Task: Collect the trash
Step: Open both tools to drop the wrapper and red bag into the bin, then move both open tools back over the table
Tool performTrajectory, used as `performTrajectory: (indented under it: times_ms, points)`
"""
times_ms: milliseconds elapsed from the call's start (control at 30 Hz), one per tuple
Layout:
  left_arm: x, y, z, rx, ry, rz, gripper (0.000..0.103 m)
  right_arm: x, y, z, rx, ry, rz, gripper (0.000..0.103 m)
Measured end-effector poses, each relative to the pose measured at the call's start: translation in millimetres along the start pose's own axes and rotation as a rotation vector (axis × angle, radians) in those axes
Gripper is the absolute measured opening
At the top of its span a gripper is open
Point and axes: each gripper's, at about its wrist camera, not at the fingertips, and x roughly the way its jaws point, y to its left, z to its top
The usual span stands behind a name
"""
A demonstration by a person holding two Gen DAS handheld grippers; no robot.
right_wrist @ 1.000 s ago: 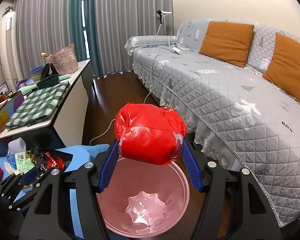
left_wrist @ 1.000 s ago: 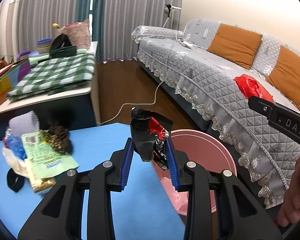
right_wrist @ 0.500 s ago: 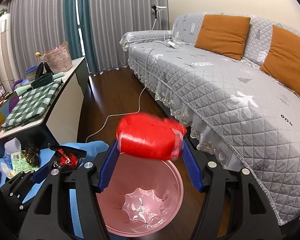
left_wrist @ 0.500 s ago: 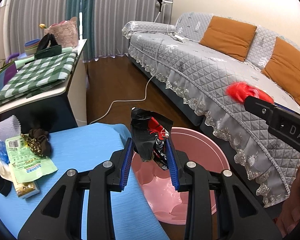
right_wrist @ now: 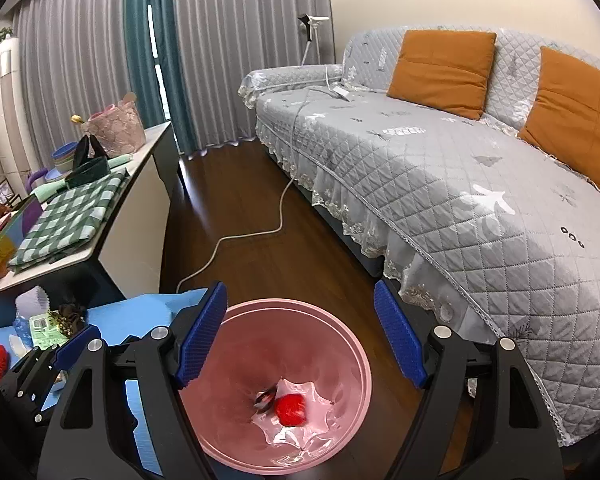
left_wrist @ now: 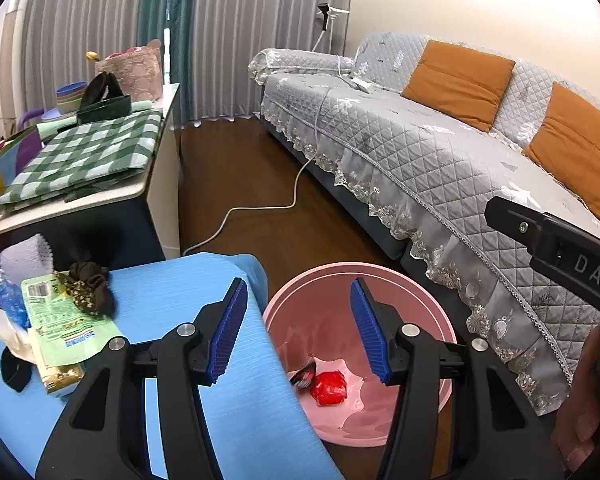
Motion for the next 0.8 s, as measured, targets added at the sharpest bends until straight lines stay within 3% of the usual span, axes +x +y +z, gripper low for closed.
performTrajectory:
  times_ms: [800]
  points:
    - [-83.9,56.5,-12.1,-0.048,-0.069,0.053,0.052,-58.5,60.6,-4.4,-0.075,-0.071,0.113,0.075]
